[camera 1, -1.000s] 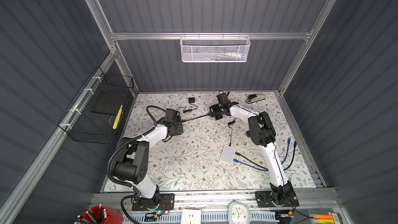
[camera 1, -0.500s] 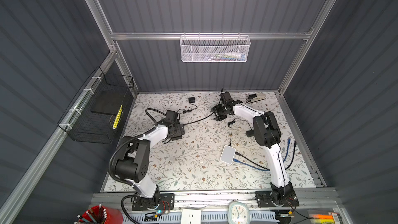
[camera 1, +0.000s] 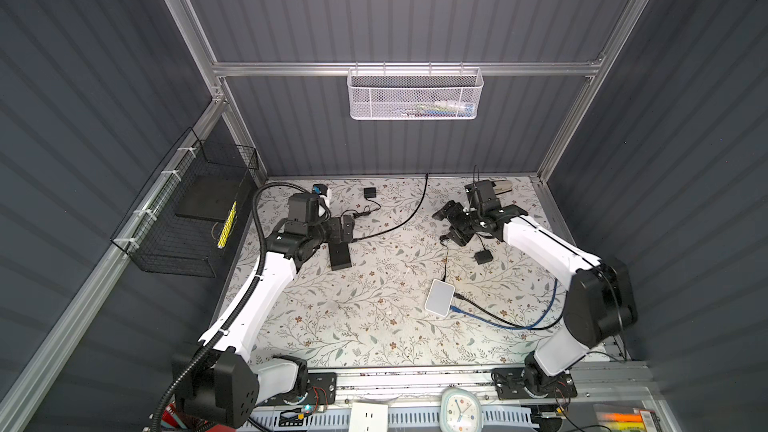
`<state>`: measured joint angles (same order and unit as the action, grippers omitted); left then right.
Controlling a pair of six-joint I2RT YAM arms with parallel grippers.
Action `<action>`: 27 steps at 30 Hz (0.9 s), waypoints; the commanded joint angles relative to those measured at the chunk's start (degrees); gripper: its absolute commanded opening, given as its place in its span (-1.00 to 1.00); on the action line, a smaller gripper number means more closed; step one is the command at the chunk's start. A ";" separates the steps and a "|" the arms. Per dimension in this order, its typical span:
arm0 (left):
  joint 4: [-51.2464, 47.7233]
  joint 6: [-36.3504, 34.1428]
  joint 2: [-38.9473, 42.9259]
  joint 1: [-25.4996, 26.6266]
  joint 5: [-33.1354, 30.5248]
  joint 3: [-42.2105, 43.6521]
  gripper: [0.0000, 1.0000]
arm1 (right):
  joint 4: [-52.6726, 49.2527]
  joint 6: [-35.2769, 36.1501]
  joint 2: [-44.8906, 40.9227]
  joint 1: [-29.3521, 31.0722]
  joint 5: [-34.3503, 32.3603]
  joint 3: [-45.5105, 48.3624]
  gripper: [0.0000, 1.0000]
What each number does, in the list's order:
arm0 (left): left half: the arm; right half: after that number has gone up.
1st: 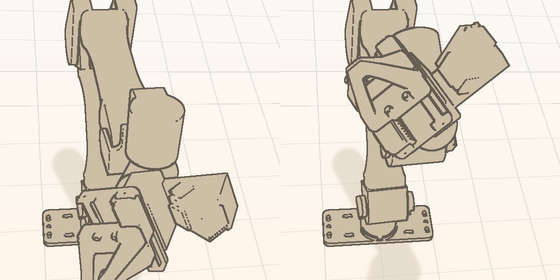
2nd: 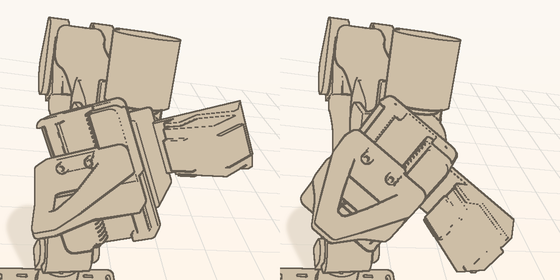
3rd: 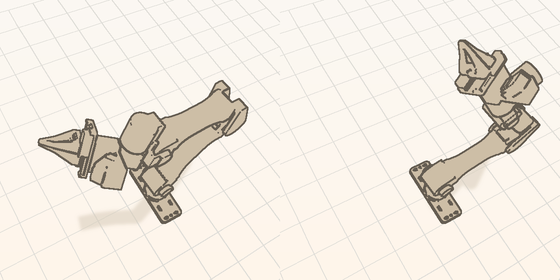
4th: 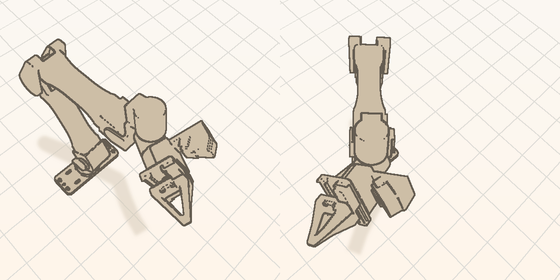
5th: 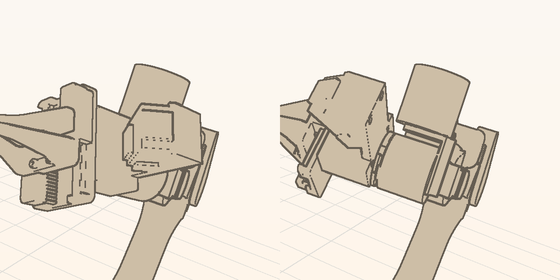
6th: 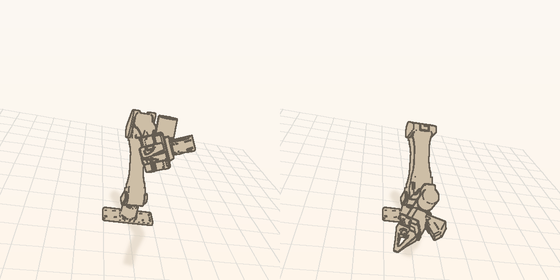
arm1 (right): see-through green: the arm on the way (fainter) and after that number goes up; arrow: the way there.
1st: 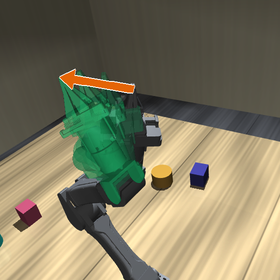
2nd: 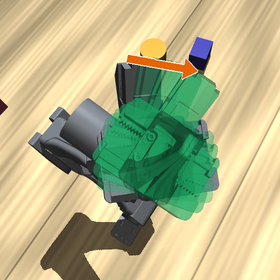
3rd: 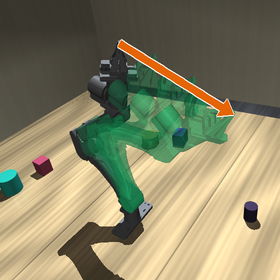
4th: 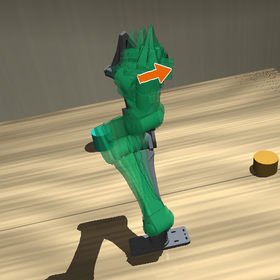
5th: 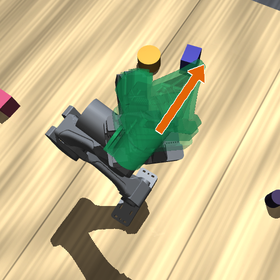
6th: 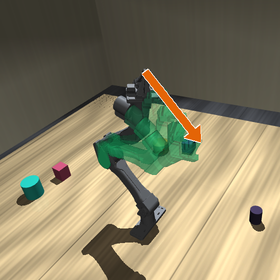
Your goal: Insert the plug into the switch port
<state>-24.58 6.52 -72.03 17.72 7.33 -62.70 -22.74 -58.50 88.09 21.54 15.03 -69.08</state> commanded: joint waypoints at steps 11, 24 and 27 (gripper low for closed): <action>9.74 -42.32 -13.00 28.57 21.82 5.39 1.00 | 7.76 12.86 -44.58 -15.10 0.04 35.23 0.56; 11.27 -56.41 -32.91 35.11 8.87 -3.05 1.00 | -8.50 -18.17 -41.33 -19.97 17.99 46.83 -0.08; 15.36 -52.82 -31.72 34.98 10.27 -2.90 1.00 | -24.01 -26.15 -41.16 -14.58 11.64 45.27 -0.03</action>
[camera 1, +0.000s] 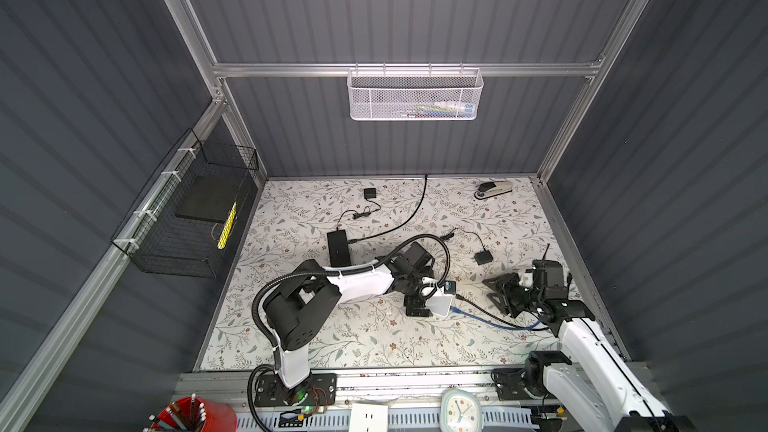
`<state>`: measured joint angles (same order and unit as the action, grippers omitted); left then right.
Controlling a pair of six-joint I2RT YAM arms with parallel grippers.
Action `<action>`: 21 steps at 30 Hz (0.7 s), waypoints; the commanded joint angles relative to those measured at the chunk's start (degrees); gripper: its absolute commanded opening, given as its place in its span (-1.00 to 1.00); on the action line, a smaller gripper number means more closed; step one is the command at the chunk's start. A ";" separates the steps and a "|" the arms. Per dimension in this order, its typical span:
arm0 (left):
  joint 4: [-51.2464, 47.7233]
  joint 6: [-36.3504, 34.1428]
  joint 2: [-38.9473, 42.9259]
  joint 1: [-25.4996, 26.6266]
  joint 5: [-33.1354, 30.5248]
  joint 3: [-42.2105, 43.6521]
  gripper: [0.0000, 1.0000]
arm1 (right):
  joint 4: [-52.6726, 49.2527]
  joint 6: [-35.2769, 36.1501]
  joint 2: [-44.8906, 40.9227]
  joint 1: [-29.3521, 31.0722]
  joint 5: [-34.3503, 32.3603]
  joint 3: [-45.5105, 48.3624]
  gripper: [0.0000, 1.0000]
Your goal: Insert the plug into the switch port
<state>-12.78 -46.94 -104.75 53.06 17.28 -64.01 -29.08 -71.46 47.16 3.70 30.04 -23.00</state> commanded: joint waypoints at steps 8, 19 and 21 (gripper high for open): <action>-4.57 -2.22 -5.38 -0.50 6.25 -7.34 1.00 | -7.84 -28.20 1.11 5.70 -15.31 4.55 0.98; -13.68 -2.67 -10.94 -3.44 9.75 -12.40 1.00 | -9.68 -26.33 12.10 1.54 -19.53 0.54 0.98; -16.27 -3.35 -11.01 -3.74 10.91 -12.72 0.99 | -11.05 -25.91 14.46 0.11 -20.32 -1.79 0.98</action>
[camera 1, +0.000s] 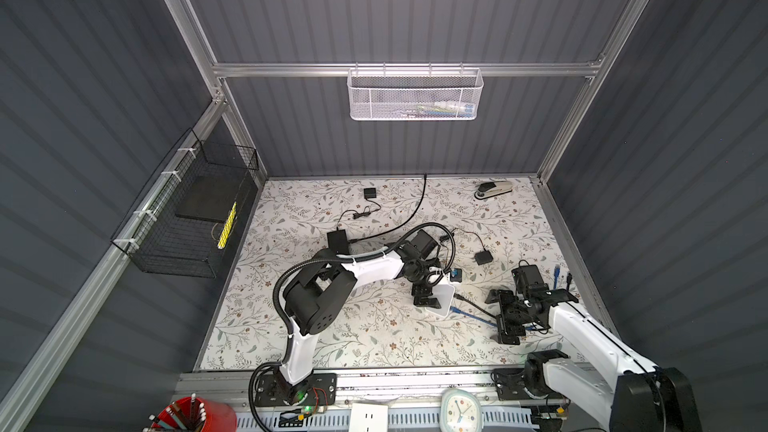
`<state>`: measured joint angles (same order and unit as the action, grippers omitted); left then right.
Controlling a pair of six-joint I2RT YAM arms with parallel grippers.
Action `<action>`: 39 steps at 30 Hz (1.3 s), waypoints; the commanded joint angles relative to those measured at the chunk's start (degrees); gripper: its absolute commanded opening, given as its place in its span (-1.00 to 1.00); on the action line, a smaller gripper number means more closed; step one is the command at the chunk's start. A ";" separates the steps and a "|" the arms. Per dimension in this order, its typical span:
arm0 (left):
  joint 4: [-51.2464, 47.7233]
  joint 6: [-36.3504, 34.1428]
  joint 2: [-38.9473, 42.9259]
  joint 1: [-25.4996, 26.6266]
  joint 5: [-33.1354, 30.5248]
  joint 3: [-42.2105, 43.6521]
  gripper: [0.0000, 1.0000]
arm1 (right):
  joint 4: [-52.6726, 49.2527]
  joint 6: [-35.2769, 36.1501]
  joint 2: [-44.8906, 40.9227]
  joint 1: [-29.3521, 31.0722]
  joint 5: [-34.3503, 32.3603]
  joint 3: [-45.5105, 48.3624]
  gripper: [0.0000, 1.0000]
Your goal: Insert the plug into the switch port
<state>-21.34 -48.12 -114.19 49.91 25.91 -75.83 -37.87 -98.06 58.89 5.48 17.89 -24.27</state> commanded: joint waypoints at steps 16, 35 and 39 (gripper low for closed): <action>-4.44 7.84 -0.18 -6.17 5.25 -0.57 1.00 | -1.58 30.07 38.61 0.32 -15.13 -31.18 -0.92; 13.23 55.07 56.64 -18.27 -42.09 29.61 1.00 | -3.47 65.35 22.62 6.85 -28.10 -41.73 0.31; 12.36 59.77 66.34 -18.27 -56.76 36.57 1.00 | 9.84 87.89 0.15 6.22 -31.49 -33.12 0.98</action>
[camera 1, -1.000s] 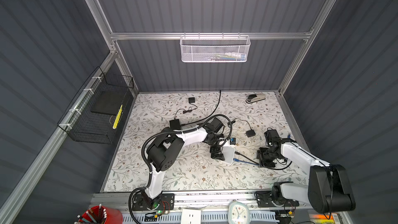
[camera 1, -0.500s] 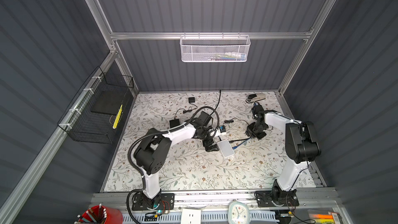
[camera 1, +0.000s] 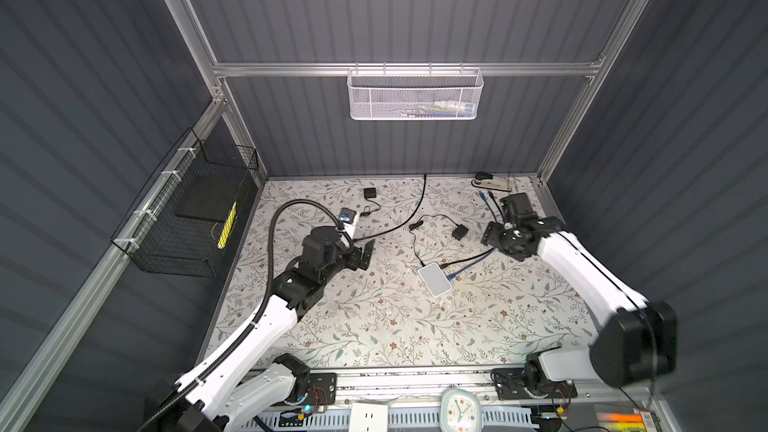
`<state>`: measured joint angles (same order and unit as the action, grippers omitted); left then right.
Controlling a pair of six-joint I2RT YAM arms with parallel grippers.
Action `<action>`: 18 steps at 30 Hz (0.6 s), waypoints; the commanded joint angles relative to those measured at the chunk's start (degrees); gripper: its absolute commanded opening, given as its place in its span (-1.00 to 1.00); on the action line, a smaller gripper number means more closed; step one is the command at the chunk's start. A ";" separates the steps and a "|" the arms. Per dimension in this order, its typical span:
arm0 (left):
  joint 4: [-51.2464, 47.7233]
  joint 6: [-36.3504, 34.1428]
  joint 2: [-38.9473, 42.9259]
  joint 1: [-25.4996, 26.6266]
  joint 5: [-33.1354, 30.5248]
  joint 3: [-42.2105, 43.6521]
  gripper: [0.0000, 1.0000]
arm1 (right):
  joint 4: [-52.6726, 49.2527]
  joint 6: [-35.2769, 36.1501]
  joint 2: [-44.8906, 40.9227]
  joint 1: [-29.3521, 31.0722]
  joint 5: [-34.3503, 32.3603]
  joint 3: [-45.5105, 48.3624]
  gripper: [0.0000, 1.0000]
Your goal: Insert the plug into the switch port
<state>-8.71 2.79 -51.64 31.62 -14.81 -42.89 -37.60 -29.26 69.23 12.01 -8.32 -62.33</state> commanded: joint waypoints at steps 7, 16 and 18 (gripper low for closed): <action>2.01 0.99 4.22 -3.06 -33.28 9.35 1.00 | 43.61 21.43 -22.13 -18.64 2.15 33.09 0.98; 36.78 -5.68 -13.67 -24.50 -10.41 25.57 1.00 | 98.02 22.62 8.50 -19.64 12.26 49.31 0.98; 46.89 -6.32 -19.52 -27.94 -2.68 27.49 1.00 | 111.61 24.57 17.87 -18.33 15.21 49.89 0.98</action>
<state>18.55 -0.34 -67.09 6.68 -30.06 -17.69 44.69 -7.38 80.73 -7.33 -0.89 -12.40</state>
